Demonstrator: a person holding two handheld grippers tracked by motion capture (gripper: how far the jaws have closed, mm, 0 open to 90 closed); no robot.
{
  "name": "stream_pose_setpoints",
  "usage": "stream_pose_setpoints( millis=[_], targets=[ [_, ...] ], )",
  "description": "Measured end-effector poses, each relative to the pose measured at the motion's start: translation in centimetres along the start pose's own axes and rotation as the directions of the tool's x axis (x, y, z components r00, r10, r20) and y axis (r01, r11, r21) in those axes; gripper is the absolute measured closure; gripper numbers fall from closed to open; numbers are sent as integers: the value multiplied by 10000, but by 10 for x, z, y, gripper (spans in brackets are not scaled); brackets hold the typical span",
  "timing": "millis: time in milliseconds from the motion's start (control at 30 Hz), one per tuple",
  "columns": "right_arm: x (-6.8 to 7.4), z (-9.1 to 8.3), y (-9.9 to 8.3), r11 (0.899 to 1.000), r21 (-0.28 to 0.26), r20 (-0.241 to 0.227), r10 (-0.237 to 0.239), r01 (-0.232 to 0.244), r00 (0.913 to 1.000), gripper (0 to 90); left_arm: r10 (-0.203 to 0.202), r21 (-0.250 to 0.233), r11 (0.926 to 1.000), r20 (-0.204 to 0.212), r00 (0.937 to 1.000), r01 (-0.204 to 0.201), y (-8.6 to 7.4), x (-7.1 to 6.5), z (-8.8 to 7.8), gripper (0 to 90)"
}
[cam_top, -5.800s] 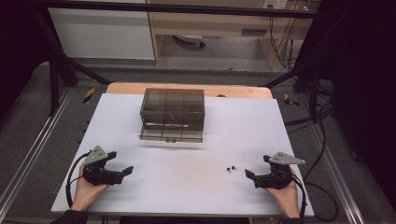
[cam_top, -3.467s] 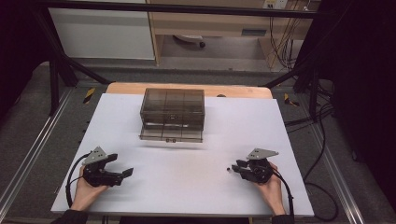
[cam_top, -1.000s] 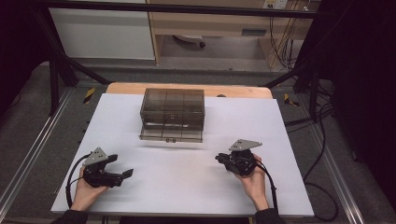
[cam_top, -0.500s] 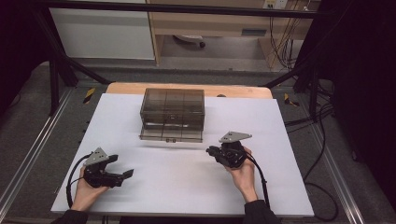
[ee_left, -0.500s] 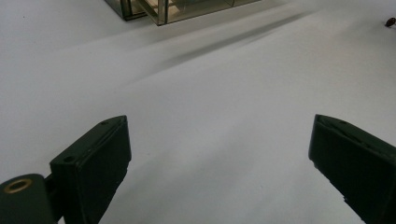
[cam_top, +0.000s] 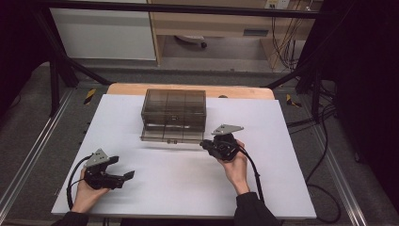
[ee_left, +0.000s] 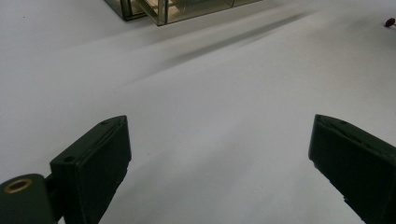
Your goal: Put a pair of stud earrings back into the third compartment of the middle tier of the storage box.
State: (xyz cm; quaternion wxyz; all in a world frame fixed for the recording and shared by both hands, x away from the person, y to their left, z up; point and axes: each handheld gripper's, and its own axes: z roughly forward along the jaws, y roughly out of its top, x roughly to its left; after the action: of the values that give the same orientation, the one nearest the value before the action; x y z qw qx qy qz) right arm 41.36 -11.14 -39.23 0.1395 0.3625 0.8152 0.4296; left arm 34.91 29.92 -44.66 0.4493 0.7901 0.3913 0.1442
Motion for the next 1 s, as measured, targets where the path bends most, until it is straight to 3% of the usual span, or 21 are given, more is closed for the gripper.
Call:
stream_pose_setpoints(
  millis=[267, 1000],
  targets=[
    [3, 12, 11, 10000, 36, 136, -13, 12, 9999, 823, 13, 22, 10000, 8, 10000, -13, 0, 0, 0, 54],
    [-10, 52, 28, 9994, 198, 425, 281, -290, 9987, 819, -4, 17, 10000, 21, 10000, 3, 0, 0, 0, 54]
  ],
)
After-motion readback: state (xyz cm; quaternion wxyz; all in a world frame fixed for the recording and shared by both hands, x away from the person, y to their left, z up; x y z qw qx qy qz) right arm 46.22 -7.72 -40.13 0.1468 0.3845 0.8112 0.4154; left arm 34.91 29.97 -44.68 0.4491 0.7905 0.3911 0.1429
